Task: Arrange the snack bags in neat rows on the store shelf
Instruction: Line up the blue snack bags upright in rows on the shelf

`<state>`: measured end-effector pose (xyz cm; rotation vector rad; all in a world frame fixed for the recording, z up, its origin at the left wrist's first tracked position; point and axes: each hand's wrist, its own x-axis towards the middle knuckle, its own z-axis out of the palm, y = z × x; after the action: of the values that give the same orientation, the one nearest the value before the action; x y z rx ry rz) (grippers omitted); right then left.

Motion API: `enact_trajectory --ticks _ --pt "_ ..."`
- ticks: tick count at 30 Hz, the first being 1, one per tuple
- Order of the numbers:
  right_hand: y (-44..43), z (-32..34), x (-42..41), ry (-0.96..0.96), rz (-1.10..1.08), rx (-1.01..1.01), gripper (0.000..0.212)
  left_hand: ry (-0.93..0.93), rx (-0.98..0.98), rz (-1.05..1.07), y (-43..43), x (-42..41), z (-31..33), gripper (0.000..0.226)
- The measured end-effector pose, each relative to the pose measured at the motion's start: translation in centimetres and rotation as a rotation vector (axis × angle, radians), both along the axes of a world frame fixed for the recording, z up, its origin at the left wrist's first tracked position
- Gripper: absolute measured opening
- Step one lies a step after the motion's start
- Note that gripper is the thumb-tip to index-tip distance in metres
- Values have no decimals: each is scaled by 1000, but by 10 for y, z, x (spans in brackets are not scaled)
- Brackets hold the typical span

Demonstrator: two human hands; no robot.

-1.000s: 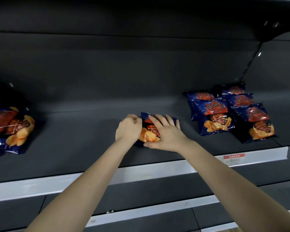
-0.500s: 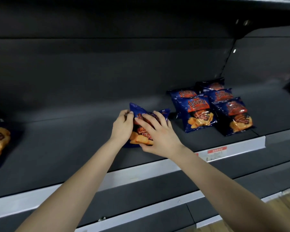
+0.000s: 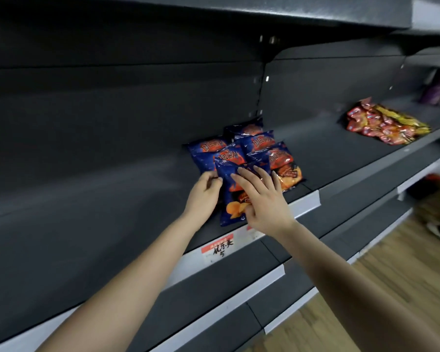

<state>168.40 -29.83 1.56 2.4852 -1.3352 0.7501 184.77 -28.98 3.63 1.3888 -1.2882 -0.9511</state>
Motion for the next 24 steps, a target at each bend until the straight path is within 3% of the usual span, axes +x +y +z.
enact_trajectory --ticks 4,8,12,17,24 --pt "-5 -4 -13 -21 -10 30 71 -41 24 -44 -5 -13 -7 25" --pt "-5 -12 -7 -36 -18 54 63 -264 -148 184 -2 -6 -6 46" --pt "-5 -18 2 -116 -80 95 53 -409 -96 319 0 13 -7 56" --pt "-7 -12 23 -155 -240 185 91 -561 -37 351 4 21 -21 57" --pt "-17 -5 36 -251 -272 170 78 -668 -59 336 6 24 -31 53"
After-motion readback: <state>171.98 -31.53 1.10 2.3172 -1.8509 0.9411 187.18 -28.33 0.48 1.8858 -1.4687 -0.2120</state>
